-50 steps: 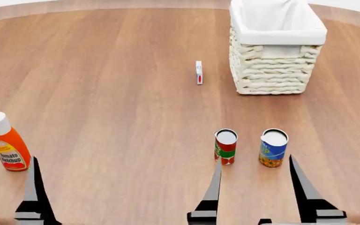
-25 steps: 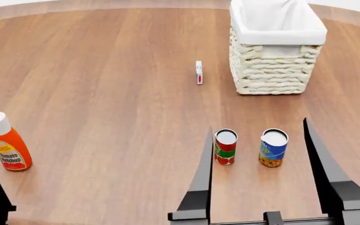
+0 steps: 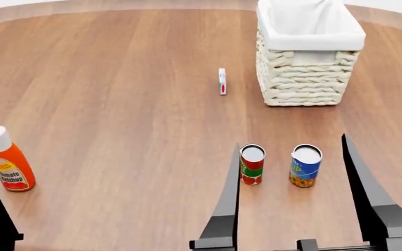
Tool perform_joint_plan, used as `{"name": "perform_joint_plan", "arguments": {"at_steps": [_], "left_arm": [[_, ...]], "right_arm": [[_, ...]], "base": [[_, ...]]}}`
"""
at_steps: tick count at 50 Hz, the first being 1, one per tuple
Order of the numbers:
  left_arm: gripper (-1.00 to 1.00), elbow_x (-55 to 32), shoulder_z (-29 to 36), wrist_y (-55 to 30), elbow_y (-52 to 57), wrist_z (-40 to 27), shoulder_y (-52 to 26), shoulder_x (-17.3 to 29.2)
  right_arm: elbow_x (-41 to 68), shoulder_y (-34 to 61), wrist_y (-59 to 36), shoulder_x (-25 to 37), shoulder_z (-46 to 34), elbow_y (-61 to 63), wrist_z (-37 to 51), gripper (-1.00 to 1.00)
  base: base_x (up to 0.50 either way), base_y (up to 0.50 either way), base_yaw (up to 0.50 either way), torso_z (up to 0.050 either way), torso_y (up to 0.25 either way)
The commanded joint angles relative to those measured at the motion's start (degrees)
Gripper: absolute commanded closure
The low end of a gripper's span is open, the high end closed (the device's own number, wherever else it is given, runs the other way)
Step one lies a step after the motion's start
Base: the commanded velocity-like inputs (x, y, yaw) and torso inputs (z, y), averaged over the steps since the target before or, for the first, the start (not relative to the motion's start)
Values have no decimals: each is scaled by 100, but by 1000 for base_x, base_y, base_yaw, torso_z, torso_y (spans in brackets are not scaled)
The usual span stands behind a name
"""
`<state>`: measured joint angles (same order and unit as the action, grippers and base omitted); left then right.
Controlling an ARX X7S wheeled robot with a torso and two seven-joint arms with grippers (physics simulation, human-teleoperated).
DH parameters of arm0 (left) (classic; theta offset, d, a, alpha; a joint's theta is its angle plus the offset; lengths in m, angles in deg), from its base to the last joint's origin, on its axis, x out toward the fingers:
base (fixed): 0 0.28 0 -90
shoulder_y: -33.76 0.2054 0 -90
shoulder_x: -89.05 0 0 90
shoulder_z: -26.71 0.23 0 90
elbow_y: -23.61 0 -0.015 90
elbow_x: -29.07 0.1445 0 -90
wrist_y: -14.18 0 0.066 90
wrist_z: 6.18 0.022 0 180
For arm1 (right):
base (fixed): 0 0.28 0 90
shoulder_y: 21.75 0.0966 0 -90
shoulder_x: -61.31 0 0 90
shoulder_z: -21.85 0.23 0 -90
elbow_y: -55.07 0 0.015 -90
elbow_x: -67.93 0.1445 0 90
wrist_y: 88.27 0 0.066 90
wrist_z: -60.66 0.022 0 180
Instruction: Pick up the alphabet soup and the cream cheese box, and put them in the basket.
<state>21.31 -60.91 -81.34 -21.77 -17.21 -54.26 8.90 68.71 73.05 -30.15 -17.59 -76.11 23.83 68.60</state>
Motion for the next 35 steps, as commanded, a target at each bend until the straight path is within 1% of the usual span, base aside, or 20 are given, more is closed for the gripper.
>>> {"name": "perform_joint_plan", "arguments": {"at_steps": [1,4,6,10,14,18,19,20,26,28,30,31,35], "left_arm": [[-100,96,70,143,-157,-36,61,81],[-100,65,97,50,-83,-56,35,89],[-100,27,132,21,-72,-48,21,93],[-100,-31,152,-76,5,-45,-38,130],[-100,-62,156,-13,-23,-46,2,147],[-100,-104,107,57,-71,-69,42,164],[-100,-145,83,27,-64,-85,41,164],[-100,-180,80,20,-65,-83,49,168],[-100,-250,153,-11,-105,-80,10,169],[-100,-239,152,49,-155,-89,33,169],[-100,-241,156,73,-192,-99,51,169],[-100,-381,22,20,-41,-181,94,152],[-100,-383,42,67,-97,-182,114,165]], "right_arm": [[96,-45,57,18,-23,-77,41,-100],[141,56,-142,28,-13,12,36,-100],[127,-63,88,45,-26,-73,52,-100],[115,-59,45,77,-37,-43,74,-100],[175,118,-267,91,-38,95,96,-100],[192,56,-185,106,-60,34,131,-100],[173,-98,91,123,-61,-103,142,-100],[175,-132,157,131,-53,-141,146,-100],[268,-27,-80,128,-5,-18,169,-100],[228,-157,162,150,-36,-140,184,-100],[280,-32,-41,145,-17,-81,181,-100],[300,-121,93,148,1,-254,178,-100],[312,-124,104,177,-4,-247,201,-100]], "base": [[62,0,0,0,0],[61,0,0,0,0],[61,0,0,0,0],[63,0,0,0,0],[67,0,0,0,0],[75,0,0,0,0],[78,0,0,0,0],[82,0,0,0,0],[90,0,0,0,0],[105,0,0,0,0],[107,0,0,0,0],[137,0,0,0,0],[137,0,0,0,0]]}}
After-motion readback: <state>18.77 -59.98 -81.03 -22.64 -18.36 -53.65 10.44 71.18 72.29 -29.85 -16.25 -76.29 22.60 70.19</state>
